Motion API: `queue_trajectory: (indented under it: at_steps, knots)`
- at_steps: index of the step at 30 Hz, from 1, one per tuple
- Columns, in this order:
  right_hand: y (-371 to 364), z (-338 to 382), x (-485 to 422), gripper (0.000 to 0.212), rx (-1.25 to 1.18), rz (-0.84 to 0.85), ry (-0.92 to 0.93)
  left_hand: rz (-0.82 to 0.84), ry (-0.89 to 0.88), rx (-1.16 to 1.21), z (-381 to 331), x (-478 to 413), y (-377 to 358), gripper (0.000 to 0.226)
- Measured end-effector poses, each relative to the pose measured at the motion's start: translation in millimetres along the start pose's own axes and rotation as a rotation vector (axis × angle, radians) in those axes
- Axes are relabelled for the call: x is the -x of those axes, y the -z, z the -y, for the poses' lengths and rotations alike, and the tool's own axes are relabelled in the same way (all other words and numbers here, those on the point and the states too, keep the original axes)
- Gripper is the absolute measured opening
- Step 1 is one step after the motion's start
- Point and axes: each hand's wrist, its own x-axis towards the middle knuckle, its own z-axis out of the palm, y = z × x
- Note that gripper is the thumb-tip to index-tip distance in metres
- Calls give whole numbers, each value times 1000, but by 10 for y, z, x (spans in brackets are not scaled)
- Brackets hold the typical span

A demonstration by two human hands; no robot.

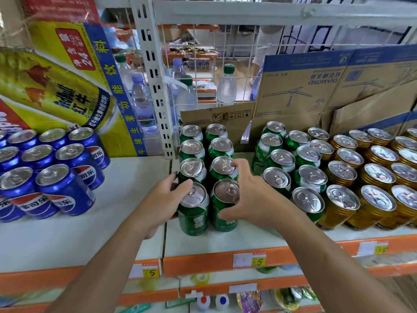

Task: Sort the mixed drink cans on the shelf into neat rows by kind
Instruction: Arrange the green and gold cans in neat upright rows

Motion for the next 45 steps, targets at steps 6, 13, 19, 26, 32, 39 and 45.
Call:
queue_trajectory:
  at_steps: [6,13,19,26,32,39,45]
  knots:
    - [53,-85,7,107,-11,40,-16,-112,-162,-328,-100,-9,21,65]
    - [376,-148,-75,90,26,-1,-18,-154,-477,-793,-499,-102,-299,61]
    - [530,-281,-365,31,62,-316,16,-4,-474,-962,-829,-503,-522,51]
    - [911,-691,-863,28,390,-337,-127,-65,-389,-1036,-896,-987,-584,57]
    - [959,-722,-1131,29,474,-184,1,-87,-376,-1056,-869,-1020,-604,56]
    - [1172,-592,-1294,42,353,77,194,-113,-376,-1019,-880,-1026,-603,57]
    - [1116,-609,-1433,44,303,172,286,-122,-364,-999,-833,-1088,-585,60]
